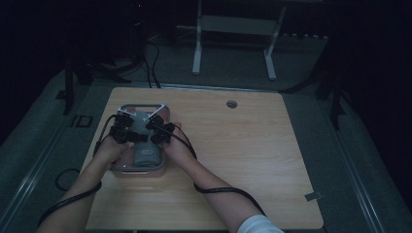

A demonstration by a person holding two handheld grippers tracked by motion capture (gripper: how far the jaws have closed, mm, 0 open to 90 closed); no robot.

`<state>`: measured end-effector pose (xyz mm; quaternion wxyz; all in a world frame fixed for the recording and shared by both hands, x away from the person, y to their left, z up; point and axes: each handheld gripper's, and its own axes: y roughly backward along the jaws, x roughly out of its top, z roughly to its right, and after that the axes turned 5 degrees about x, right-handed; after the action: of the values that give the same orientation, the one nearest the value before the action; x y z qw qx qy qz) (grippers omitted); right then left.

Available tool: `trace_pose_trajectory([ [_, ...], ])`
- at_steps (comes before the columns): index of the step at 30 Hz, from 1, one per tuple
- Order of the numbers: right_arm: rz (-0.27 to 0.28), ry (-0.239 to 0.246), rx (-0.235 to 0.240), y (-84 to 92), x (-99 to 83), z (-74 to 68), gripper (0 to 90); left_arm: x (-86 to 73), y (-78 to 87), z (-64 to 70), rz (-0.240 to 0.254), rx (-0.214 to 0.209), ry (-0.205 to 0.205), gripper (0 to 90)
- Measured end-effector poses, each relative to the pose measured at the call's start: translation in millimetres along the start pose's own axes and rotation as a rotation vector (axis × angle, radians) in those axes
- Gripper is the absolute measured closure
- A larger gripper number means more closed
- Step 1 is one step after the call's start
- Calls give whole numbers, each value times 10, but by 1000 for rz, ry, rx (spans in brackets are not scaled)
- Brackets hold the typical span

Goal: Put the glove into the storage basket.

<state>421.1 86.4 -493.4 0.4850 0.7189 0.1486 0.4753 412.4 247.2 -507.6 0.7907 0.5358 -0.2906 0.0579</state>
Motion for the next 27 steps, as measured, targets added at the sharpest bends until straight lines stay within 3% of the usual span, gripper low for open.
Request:
trace_pose_trajectory([
  [6, -14, 3, 29, -14, -15, 52, 688, 28, -129, 16, -61, 54, -7, 708],
  [9, 17, 0, 52, 56, -32, 85, 651, 29, -153, 21, -64, 99, -9, 611],
  [12, 54, 12, 77, 183, -25, 94, 612, 26, -142, 36, -32, 134, 4, 475],
  [15, 79, 31, 95, 305, -17, 76, 543, 26, -38, 43, 19, 165, 13, 366],
  [18, 101, 43, 117, 402, -38, 81, 479, 0, 110, 45, 113, 174, -1, 242],
  [21, 129, 46, 134, 480, -76, 126, 406, -54, 264, 40, 195, 165, -6, 200],
  [24, 158, 50, 160, 552, -128, 178, 328, -145, 407, 94, 269, 181, -47, 165],
  [25, 156, 50, 178, 573, -147, 196, 275, -177, 455, 120, 288, 178, -59, 164],
  [27, 170, 57, 205, 619, -186, 216, 258, -243, 543, 184, 315, 146, -74, 164],
])
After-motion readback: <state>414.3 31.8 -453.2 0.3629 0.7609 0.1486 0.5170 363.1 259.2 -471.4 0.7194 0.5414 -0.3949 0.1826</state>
